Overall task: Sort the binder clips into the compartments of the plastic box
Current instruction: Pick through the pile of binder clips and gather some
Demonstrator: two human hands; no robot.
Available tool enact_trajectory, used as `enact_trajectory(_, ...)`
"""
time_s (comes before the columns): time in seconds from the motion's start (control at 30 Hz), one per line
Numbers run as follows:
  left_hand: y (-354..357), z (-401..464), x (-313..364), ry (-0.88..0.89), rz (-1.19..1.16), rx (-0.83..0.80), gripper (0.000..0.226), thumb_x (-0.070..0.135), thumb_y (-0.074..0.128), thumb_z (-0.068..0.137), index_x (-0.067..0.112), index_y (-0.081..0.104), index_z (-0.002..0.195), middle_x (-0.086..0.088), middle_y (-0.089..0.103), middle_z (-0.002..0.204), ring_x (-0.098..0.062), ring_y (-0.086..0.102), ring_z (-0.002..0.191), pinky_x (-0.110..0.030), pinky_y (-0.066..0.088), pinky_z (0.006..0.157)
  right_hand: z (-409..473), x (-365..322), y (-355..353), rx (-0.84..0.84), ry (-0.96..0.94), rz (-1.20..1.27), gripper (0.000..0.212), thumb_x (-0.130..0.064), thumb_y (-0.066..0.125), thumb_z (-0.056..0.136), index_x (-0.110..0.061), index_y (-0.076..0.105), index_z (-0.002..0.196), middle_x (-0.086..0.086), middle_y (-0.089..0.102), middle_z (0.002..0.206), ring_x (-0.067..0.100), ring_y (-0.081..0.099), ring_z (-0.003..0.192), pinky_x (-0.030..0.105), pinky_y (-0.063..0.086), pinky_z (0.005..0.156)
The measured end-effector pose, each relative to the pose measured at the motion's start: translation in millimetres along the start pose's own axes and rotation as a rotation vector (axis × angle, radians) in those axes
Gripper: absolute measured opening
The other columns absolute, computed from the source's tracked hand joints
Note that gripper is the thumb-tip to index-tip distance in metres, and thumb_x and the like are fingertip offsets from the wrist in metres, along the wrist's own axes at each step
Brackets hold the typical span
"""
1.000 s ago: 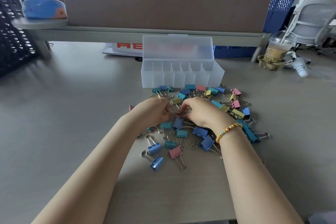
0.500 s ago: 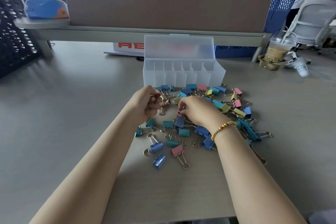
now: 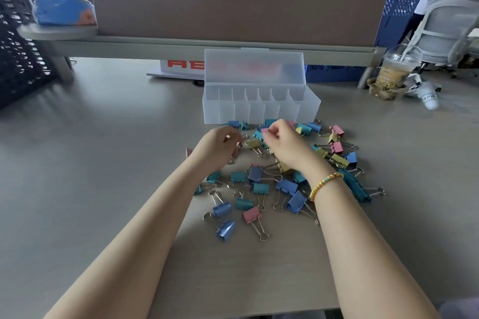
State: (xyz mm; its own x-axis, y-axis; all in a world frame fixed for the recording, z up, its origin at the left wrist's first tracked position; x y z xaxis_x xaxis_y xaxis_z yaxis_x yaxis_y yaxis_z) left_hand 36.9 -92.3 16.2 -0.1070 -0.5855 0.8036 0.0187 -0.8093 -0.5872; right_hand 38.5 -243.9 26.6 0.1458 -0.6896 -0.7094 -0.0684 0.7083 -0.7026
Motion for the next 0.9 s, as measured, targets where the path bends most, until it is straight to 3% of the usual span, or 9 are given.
enact_trajectory(0.1,8.7,-2.4,3.9,0.115,0.236,-0.101,0.022,0.017,0.042,0.096,0.015,0.064,0.099,0.001,0.059,0.073,-0.013,0.053,0.062,-0.025,0.043,0.059,4.7,10.2,-9.0,0.042,0.087,0.563,0.022,-0.021,0.034,0.096,-0.016,0.034,0.075,-0.003,0.034,0.06,0.008,0.026,0.046,0.019,0.023,0.038)
enact_trajectory(0.27,19.5,-3.6,9.8,0.206,0.539,-0.181,0.027,0.045,0.059,0.086,0.019,0.058,0.092,0.014,0.044,0.066,-0.003,0.041,0.059,-0.019,0.03,0.049,-0.2,14.9,-2.8,-0.083,0.204,1.156,0.028,-0.019,0.026,0.092,-0.018,0.028,0.063,-0.005,0.027,0.046,0.006,0.021,0.035,0.016,0.017,0.03)
enact_trajectory(0.4,21.7,-3.6,13.2,0.174,0.602,-0.242,0.031,0.045,0.063,0.083,0.017,0.057,0.097,0.005,0.052,0.078,-0.015,0.048,0.073,-0.021,0.033,0.052,-0.3,14.6,-0.2,-0.127,0.177,1.294,0.026,-0.018,0.027,0.09,-0.018,0.032,0.065,-0.005,0.027,0.048,0.006,0.021,0.037,0.017,0.018,0.03)
enact_trajectory(0.57,24.3,-5.2,16.1,0.165,0.672,-0.253,0.026,0.031,0.057,0.089,0.011,0.054,0.106,0.001,0.052,0.083,-0.019,0.048,0.075,-0.027,0.034,0.056,1.6,16.1,-0.4,-0.172,0.157,1.406,0.026,-0.018,0.027,0.089,-0.016,0.04,0.066,-0.005,0.029,0.05,0.007,0.022,0.039,0.016,0.018,0.031)
enact_trajectory(0.73,27.0,-10.1,23.7,0.219,0.87,-0.242,0.032,0.02,0.047,0.092,0.01,0.045,0.122,-0.001,0.044,0.067,-0.018,0.043,0.061,-0.024,0.028,0.045,1.7,16.1,-1.9,-0.141,0.132,1.396,0.035,-0.024,0.029,0.096,-0.017,0.036,0.062,-0.006,0.027,0.048,0.005,0.022,0.037,0.015,0.017,0.029)
enact_trajectory(0.83,27.1,-7.4,21.6,0.195,0.67,-0.288,0.018,0.02,0.043,0.095,0.009,0.053,0.105,0.0,0.044,0.066,-0.014,0.038,0.055,-0.02,0.028,0.044,1.4,20.0,-8.5,-0.039,0.121,1.497,0.038,-0.024,0.031,0.098,-0.016,0.034,0.061,-0.006,0.032,0.046,0.004,0.026,0.036,0.014,0.016,0.03)
enact_trajectory(0.9,23.7,-2.7,17.5,0.058,0.232,-0.331,0.02,0.02,0.039,0.097,0.009,0.05,0.085,0.001,0.04,0.061,-0.01,0.031,0.047,-0.015,0.024,0.037,1.1,23.9,-14.3,0.022,0.121,1.598,0.035,-0.019,0.033,0.096,-0.016,0.034,0.061,-0.006,0.037,0.045,0.003,0.029,0.034,0.012,0.016,0.029)
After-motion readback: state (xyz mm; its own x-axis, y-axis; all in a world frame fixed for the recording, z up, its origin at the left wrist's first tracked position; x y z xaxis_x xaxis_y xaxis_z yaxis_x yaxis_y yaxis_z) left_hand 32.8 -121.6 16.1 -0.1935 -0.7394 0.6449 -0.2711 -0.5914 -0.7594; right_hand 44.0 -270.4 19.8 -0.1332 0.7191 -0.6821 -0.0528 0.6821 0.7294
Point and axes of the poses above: each hand's wrist, its own z-axis towards the middle knuckle, its own y-axis out of the palm, x = y × z, the point moved 4 cm from there along z, towards the middle knuckle
